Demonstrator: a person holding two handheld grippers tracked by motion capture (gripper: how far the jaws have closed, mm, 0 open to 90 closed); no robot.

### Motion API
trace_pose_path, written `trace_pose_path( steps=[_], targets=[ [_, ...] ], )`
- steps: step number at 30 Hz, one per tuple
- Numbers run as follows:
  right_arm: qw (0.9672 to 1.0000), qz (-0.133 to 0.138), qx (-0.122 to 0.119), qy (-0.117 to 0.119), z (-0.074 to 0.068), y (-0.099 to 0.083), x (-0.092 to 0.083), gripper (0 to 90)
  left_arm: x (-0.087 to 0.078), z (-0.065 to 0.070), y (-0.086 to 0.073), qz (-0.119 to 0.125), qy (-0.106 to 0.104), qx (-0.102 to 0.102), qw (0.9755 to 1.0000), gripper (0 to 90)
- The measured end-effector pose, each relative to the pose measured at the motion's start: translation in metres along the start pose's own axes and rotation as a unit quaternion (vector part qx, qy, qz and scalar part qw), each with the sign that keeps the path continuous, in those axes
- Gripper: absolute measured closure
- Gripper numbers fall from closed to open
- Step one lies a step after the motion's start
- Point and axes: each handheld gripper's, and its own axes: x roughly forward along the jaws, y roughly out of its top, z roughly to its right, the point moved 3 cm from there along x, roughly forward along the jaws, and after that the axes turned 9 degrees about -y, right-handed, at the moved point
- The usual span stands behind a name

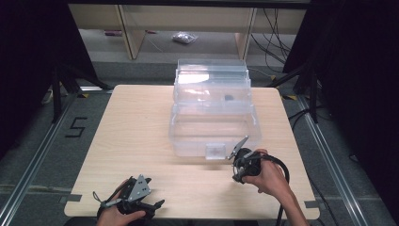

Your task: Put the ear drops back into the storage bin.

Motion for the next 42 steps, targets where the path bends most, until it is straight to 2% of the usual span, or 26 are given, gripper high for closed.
trace_pose_path(
  steps=[1,5,6,7,8,9,11,14,16,20,22,25,26,27,30,32,35,38,42],
  targets=[
    [1.0000,-0.001,0.002,0.002,0.001,0.000,-0.001,60.2,0.000,0.001,0.000,0.006,-0.008,-0.004,0.9999,15.0],
    [1.0000,0.004,-0.003,0.005,0.007,0.002,-0.006,60.2,0.001,0.000,0.000,0.002,0.000,-0.002,1.0000,15.0],
    [1.0000,0.004,0.001,0.004,0.008,0.002,-0.008,60.2,0.001,0.001,0.000,0.008,-0.004,-0.012,0.9999,15.0],
    [1.0000,0.000,0.002,0.002,0.009,0.002,-0.011,60.2,0.001,0.001,0.000,0.007,-0.004,-0.012,0.9999,15.0],
    [1.0000,0.000,0.002,0.002,0.009,0.002,-0.011,60.2,0.000,0.000,0.000,0.002,0.000,-0.001,1.0000,15.0],
    [1.0000,0.004,-0.006,0.003,0.010,0.002,-0.013,60.2,0.001,0.000,0.000,0.002,-0.001,-0.002,1.0000,15.0],
    [1.0000,0.002,0.002,0.006,0.010,0.003,-0.016,60.2,0.001,0.002,0.000,0.010,-0.005,-0.014,0.9998,15.0],
    [0.9999,0.004,-0.002,0.010,0.013,0.004,-0.021,60.2,0.001,0.000,0.000,0.002,-0.001,-0.002,1.0000,15.0],
    [0.9999,0.011,-0.006,0.008,0.016,0.005,-0.024,60.2,0.001,0.001,0.000,0.009,-0.006,-0.013,0.9999,15.0],
    [0.9999,0.013,0.000,0.011,0.020,0.007,-0.030,60.2,0.000,0.002,0.000,0.005,-0.008,-0.012,0.9999,15.0],
    [0.9999,0.012,0.004,0.009,0.025,0.010,-0.037,60.2,0.001,0.001,0.000,0.012,-0.008,-0.008,0.9999,15.0],
    [0.9999,0.012,0.007,0.008,0.030,0.012,-0.043,60.2,-0.001,0.001,0.000,0.003,-0.008,-0.007,0.9999,15.0],
    [0.9999,0.011,0.006,0.005,0.032,0.013,-0.045,60.2,0.001,0.001,0.000,0.011,-0.006,-0.008,0.9999,15.0],
    [0.9999,0.011,0.006,0.004,0.034,0.013,-0.048,60.2,0.000,0.000,0.000,0.008,-0.010,-0.008,0.9999,15.0],
    [0.9999,0.014,-0.001,0.001,0.039,0.015,-0.053,60.2,0.000,0.001,0.000,0.004,-0.005,-0.007,1.0000,15.0],
    [0.9999,0.013,0.004,-0.002,0.043,0.016,-0.057,60.2,0.001,0.001,0.000,0.011,-0.007,-0.009,0.9999,15.0],
    [0.9998,0.013,0.014,-0.005,0.048,0.019,-0.063,60.2,0.000,0.001,0.000,0.010,-0.006,-0.009,0.9999,15.0],
    [0.9998,0.014,0.011,-0.009,0.056,0.023,-0.066,60.2,0.001,0.001,0.000,0.012,-0.007,-0.009,0.9999,15.0],
    [0.9996,0.013,0.024,-0.010,0.063,0.028,-0.070,60.3,0.001,0.001,0.000,0.011,-0.007,-0.009,0.9999,15.0]
  ],
)
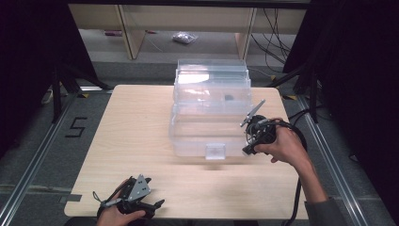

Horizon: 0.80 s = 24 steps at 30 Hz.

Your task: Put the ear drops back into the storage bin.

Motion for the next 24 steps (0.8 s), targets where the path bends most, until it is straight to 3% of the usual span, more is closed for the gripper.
trace_pose_path(
  steps=[5,6,10,12,15,16,20,24],
  targets=[
    [1.0000,0.000,0.003,-0.005,0.012,0.007,-0.002,60.3,-0.001,-0.001,0.000,-0.008,0.002,0.004,1.0000,15.0],
    [1.0000,-0.001,0.008,-0.006,0.013,0.008,-0.003,60.2,0.000,0.000,0.000,0.001,-0.004,-0.002,1.0000,15.0],
    [0.9999,0.001,0.014,-0.010,0.021,0.011,-0.005,60.2,-0.001,0.000,0.000,-0.011,-0.002,-0.004,0.9999,15.0],
    [0.9997,-0.005,0.021,-0.015,0.025,0.013,-0.004,60.2,0.000,0.000,0.000,0.000,0.001,0.002,1.0000,15.0],
    [0.9999,0.002,0.011,-0.013,0.032,0.016,-0.002,60.3,0.000,0.000,0.000,-0.008,0.003,-0.002,1.0000,15.0],
    [0.9994,-0.009,0.031,-0.010,0.034,0.017,0.001,60.3,0.000,0.000,0.000,-0.001,0.001,0.001,1.0000,15.0],
    [0.9991,-0.013,0.039,-0.011,0.041,0.020,0.006,60.2,-0.001,-0.001,0.000,-0.009,0.001,0.002,1.0000,15.0],
    [0.9985,-0.021,0.050,-0.010,0.048,0.023,0.014,60.3,0.000,0.000,0.000,0.001,-0.001,0.000,1.0000,15.0]
  ],
)
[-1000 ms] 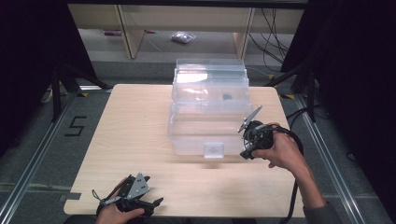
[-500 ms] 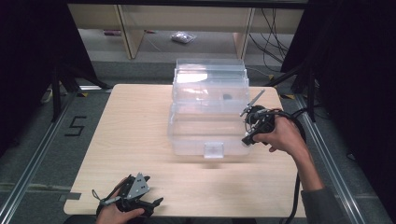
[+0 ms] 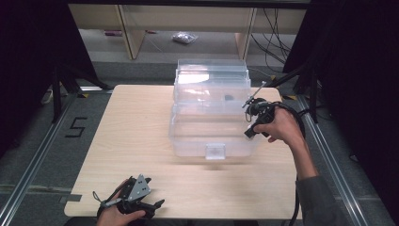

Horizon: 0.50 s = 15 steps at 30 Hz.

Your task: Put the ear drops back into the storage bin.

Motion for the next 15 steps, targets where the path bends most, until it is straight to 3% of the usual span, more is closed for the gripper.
trace_pose_path(
  steps=[1,5,6,15],
  targets=[
    [1.0000,-0.002,0.004,-0.001,0.004,0.002,0.004,60.2,-0.001,0.000,0.000,-0.011,0.000,0.001,0.9999,15.0],
    [0.9999,-0.007,0.007,-0.003,0.010,0.005,0.012,60.3,0.000,0.000,0.000,0.000,0.001,0.000,1.0000,15.0],
    [0.9999,-0.010,0.009,-0.004,0.011,0.006,0.014,60.3,-0.001,0.000,0.000,-0.010,0.000,0.000,0.9999,15.0],
    [0.9992,-0.032,0.020,-0.007,0.022,0.013,0.041,60.2,0.000,-0.001,0.000,0.000,-0.002,0.001,1.0000,15.0]
  ],
)
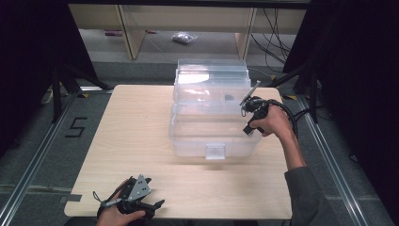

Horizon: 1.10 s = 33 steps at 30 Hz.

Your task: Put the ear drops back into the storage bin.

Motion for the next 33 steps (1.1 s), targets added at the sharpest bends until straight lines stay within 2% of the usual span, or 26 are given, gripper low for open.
trace_pose_path(
  steps=[2,5,7,8,9,10,11,14,15,17,18,19,21,22,23,24,26,28,29,30,31,32,33],
  targets=[
    [1.0000,-0.006,0.005,0.001,0.001,0.001,0.006,60.2,-0.001,0.000,0.000,-0.009,0.003,0.003,0.9999,15.0],
    [0.9999,-0.015,0.003,-0.002,0.002,0.003,0.013,60.2,0.000,0.001,0.000,0.002,-0.003,-0.003,1.0000,15.0],
    [0.9998,-0.019,-0.002,-0.003,0.003,0.005,0.017,60.2,-0.001,0.000,0.000,-0.006,0.002,0.000,1.0000,15.0],
    [0.9994,-0.031,0.014,0.004,0.000,0.005,0.018,60.2,-0.001,0.001,0.000,-0.008,0.000,-0.001,1.0000,15.0],
    [0.9993,-0.033,0.016,-0.003,0.001,0.006,0.019,60.3,0.000,0.000,0.000,-0.001,0.001,-0.002,1.0000,15.0],
    [0.9995,-0.029,0.012,0.001,0.001,0.007,0.020,60.2,0.000,0.001,0.000,0.004,-0.002,-0.004,1.0000,15.0],
    [0.9992,-0.035,0.018,-0.005,0.001,0.008,0.022,60.2,0.000,0.000,0.000,0.000,0.002,-0.001,1.0000,15.0],
    [0.9992,-0.038,0.014,0.001,-0.001,0.009,0.025,60.3,0.000,0.000,0.000,-0.004,0.000,0.000,1.0000,15.0],
    [0.9987,-0.046,0.024,0.002,-0.002,0.010,0.025,60.2,0.000,0.000,0.000,0.000,0.002,0.000,1.0000,15.0],
    [0.9988,-0.042,0.026,0.003,-0.002,0.010,0.028,60.3,-0.001,0.000,0.000,0.000,0.001,0.000,1.0000,15.0],
    [0.9993,-0.034,0.017,0.004,-0.001,0.010,0.030,60.3,-0.002,0.000,0.000,-0.009,0.000,0.002,1.0000,15.0],
    [0.9992,-0.037,0.017,0.005,-0.001,0.009,0.032,60.2,-0.001,0.000,0.000,-0.008,0.003,0.003,1.0000,15.0],
    [0.9981,-0.049,0.036,0.006,-0.002,0.008,0.034,60.2,0.000,0.000,0.000,0.001,0.002,-0.001,1.0000,15.0],
    [0.9992,-0.037,0.015,0.006,0.001,0.007,0.037,60.2,-0.001,0.000,0.000,-0.004,0.000,0.000,1.0000,15.0],
    [0.9992,-0.038,0.012,0.007,0.001,0.007,0.038,60.2,-0.001,0.000,0.000,-0.009,0.004,0.003,0.9999,15.0],
    [0.9991,-0.040,0.012,0.006,0.001,0.006,0.039,60.2,0.000,0.001,-0.001,-0.008,0.002,-0.005,1.0000,15.0],
    [0.9986,-0.046,0.023,0.011,0.000,0.006,0.040,60.2,0.000,0.001,0.000,0.000,0.001,-0.001,1.0000,15.0],
    [0.9979,-0.055,0.034,0.011,-0.003,0.006,0.042,60.2,-0.001,0.001,0.000,-0.008,0.000,-0.005,1.0000,15.0],
    [0.9979,-0.057,0.031,0.009,-0.002,0.006,0.043,60.3,-0.001,0.001,0.000,-0.006,-0.002,-0.005,1.0000,15.0],
    [0.9976,-0.058,0.037,0.010,-0.003,0.006,0.045,60.3,0.000,0.001,0.000,-0.006,0.004,-0.004,1.0000,15.0],
    [0.9981,-0.055,0.027,0.011,-0.003,0.006,0.047,60.2,0.000,0.000,0.000,-0.003,0.000,0.002,1.0000,15.0],
    [0.9978,-0.058,0.031,0.010,-0.004,0.006,0.048,60.2,-0.001,0.000,0.000,-0.001,-0.001,0.000,1.0000,15.0],
    [0.9982,-0.053,0.022,0.015,-0.003,0.007,0.050,60.2,0.000,0.001,0.000,-0.006,0.002,-0.004,1.0000,15.0]
  ],
)
